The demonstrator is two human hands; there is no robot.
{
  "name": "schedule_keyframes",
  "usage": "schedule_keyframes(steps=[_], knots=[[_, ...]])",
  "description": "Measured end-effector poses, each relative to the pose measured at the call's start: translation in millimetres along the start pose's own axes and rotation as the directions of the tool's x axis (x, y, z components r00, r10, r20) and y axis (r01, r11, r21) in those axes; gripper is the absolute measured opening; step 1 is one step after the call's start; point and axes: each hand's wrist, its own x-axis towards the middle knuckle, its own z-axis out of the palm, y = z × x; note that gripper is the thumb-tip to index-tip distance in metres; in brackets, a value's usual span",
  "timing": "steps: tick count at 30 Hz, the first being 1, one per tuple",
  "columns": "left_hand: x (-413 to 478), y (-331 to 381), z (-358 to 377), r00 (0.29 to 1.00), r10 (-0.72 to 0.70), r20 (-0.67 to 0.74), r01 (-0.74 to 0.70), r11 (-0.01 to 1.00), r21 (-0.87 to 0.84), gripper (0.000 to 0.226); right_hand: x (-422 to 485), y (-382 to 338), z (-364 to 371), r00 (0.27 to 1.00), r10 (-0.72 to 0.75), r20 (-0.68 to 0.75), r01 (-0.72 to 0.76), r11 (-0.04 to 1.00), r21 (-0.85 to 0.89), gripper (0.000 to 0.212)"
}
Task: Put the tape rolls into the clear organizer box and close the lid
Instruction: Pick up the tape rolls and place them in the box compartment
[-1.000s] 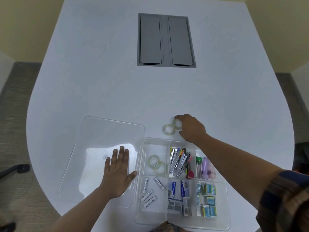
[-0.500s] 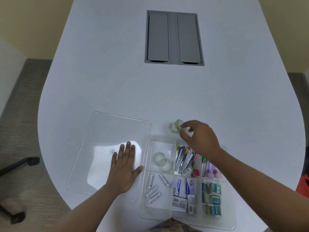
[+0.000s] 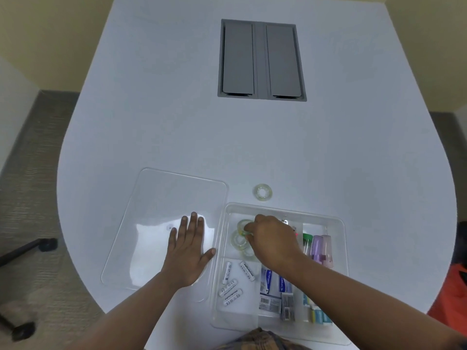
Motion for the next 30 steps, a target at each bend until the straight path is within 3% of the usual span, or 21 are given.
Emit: schedule_keyframes(steps=[4, 7, 16, 26, 30], knots=[[0, 0, 1, 1.000, -0.002, -0.004, 0.002, 1.000, -0.011, 0.088, 6, 1, 1, 1.000, 0.005, 0.030, -0.004, 0.998, -0.055, 0.021], [0, 0, 1, 1.000, -0.002, -0.007, 0.002, 1.000, -0.013, 0.089, 7, 3, 0, 1.000, 0.008, 0.030, -0.010, 0.999, 0.050, 0.026], [-1, 1, -2, 1.000, -0.007, -0.003, 0.007, 1.000, -0.004, 0.092, 39, 36, -38, 0.977, 0.163, -0.136, -0.136, 0.972, 0.190, 0.016], [1, 2, -2, 1.000, -0.016, 0.017, 0.015, 1.000, 0.015, 0.092, 74, 75, -36, 0.971, 0.238, -0.027, -0.223, 0.939, 0.262, 0.038], [-1, 3, -4, 1.000, -0.016, 0.012, 0.016, 1.000, 0.026, 0.095, 83, 71, -29, 0.951, 0.308, 0.021, -0.303, 0.918, 0.255, 0.061]])
